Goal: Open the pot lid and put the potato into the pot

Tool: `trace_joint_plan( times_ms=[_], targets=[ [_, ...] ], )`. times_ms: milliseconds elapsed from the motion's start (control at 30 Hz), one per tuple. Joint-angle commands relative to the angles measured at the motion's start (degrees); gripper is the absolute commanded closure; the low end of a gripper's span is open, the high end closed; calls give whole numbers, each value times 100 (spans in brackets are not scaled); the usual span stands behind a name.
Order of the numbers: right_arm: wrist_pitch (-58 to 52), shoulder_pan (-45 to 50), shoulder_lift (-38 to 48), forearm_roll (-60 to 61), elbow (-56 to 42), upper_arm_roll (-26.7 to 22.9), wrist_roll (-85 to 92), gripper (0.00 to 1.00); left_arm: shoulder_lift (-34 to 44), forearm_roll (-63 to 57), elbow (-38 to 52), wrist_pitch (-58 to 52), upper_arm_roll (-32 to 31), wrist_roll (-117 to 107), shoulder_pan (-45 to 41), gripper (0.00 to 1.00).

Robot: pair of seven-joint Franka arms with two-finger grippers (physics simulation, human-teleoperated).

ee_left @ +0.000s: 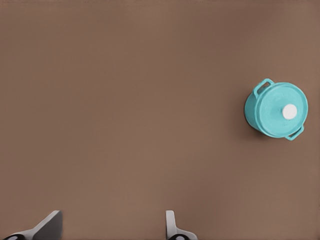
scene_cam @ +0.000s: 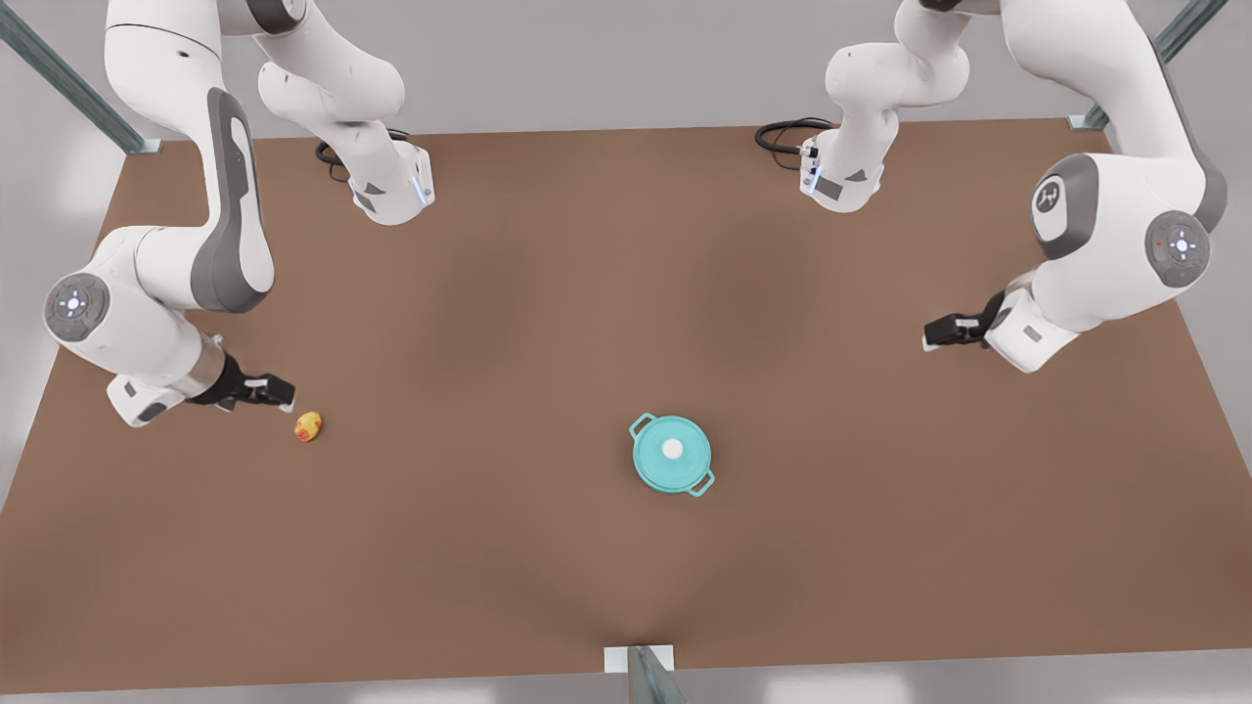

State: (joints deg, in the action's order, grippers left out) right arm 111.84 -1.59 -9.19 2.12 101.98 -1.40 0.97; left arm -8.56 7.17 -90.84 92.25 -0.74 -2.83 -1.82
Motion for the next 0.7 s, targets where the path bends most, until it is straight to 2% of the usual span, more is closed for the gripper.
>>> trace_joint_plan(
  times_ms=[0,100,133,200,233,267,333,367,400,467,500,667],
  targets=[
    [347,1,5,8,-3,-1,70,0,3,21,5,205,-5,-15,15,0],
    [347,10,5,26,15,8,-123,0,-128,-49,66,205,-67,-33,-275,0],
    [347,10,14,26,68,8,-1063,0,-199,-40,66,214,-67,-94,-565,0],
    [268,10,14,-1,129,17,-1794,0,-225,-40,101,337,-76,-68,-1031,0],
    [268,10,67,-10,243,17,-1478,0,-295,-40,206,372,-76,-103,-1189,0],
    [347,-17,172,-10,541,8,-766,0,-752,-31,777,416,-76,-436,-1487,0],
    [857,-25,480,-18,1351,8,-791,0,-1525,-40,1735,451,-67,-1710,-2305,0],
    [857,-25,462,-10,1421,-1,-827,0,-2141,-49,2403,521,-58,-2475,-2806,0],
    [883,-34,454,-10,1518,-9,-888,0,-2484,-364,2694,636,-58,-2897,-3140,0],
    [1033,-34,322,-10,1632,-9,-1336,0,-3037,-488,2957,1400,-41,-3934,-3667,0],
    [1278,-34,216,-10,1632,-9,-1380,0,-3249,-497,3274,1418,-41,-4216,-3817,0],
    [1947,-131,-337,26,1474,-45,-1433,0,-3539,-699,3204,1471,-5,-4190,-3800,0]
  ],
)
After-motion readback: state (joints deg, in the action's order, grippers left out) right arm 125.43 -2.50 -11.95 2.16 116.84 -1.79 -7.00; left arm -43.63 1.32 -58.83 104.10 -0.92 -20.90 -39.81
